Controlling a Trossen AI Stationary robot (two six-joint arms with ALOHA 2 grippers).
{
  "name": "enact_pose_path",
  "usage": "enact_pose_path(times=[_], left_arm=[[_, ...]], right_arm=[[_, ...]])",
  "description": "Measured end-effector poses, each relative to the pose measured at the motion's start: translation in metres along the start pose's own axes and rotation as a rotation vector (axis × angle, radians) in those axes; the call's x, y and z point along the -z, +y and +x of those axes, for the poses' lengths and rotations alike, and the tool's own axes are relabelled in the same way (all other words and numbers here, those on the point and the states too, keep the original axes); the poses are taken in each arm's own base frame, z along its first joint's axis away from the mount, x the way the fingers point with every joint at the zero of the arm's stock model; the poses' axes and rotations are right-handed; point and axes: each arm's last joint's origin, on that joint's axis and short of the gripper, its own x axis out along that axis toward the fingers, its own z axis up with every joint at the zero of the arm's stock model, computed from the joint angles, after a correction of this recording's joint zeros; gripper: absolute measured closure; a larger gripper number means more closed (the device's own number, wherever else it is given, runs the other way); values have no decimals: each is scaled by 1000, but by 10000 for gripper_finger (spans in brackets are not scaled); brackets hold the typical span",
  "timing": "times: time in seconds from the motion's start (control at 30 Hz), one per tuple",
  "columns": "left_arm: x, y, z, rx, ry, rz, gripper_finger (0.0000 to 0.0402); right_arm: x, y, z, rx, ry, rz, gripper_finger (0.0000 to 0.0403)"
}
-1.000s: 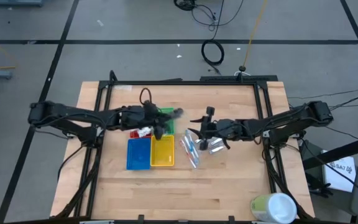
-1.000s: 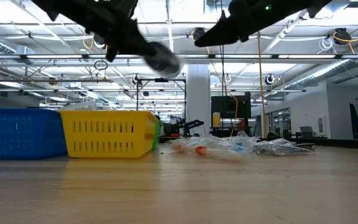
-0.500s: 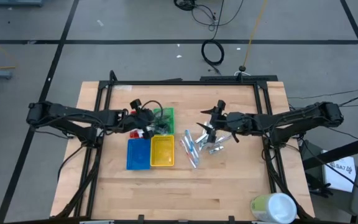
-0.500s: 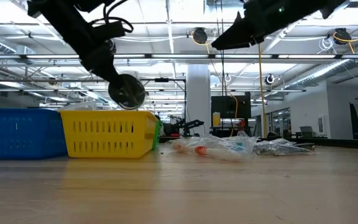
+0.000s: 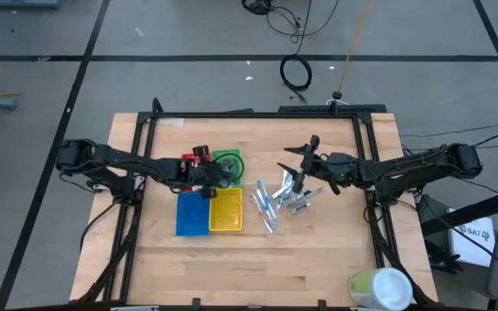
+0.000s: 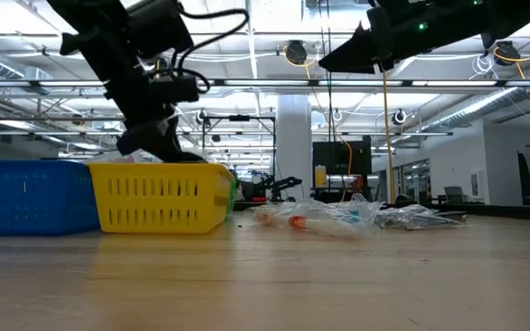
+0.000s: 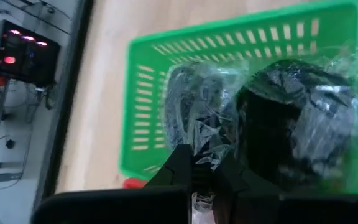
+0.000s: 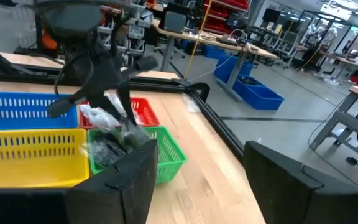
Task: Pick & Place Travel size toiletries
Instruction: Put the black hairbrush into the green bin
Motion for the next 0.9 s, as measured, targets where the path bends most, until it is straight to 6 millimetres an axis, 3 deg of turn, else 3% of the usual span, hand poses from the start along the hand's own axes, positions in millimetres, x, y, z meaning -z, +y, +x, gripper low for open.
enact_pose_path(times=[0.33, 0.63, 0.9], left_arm=[[-1, -7, 12, 10, 5, 15, 335], [-3, -5, 10, 6, 0, -3, 331], [-24, 5, -3, 6, -11, -81, 329]], right_arm=[[1, 0, 0, -2, 10, -17, 181], [2, 0, 0, -4, 18, -21, 181], [3, 1, 0, -6, 28, -25, 181]])
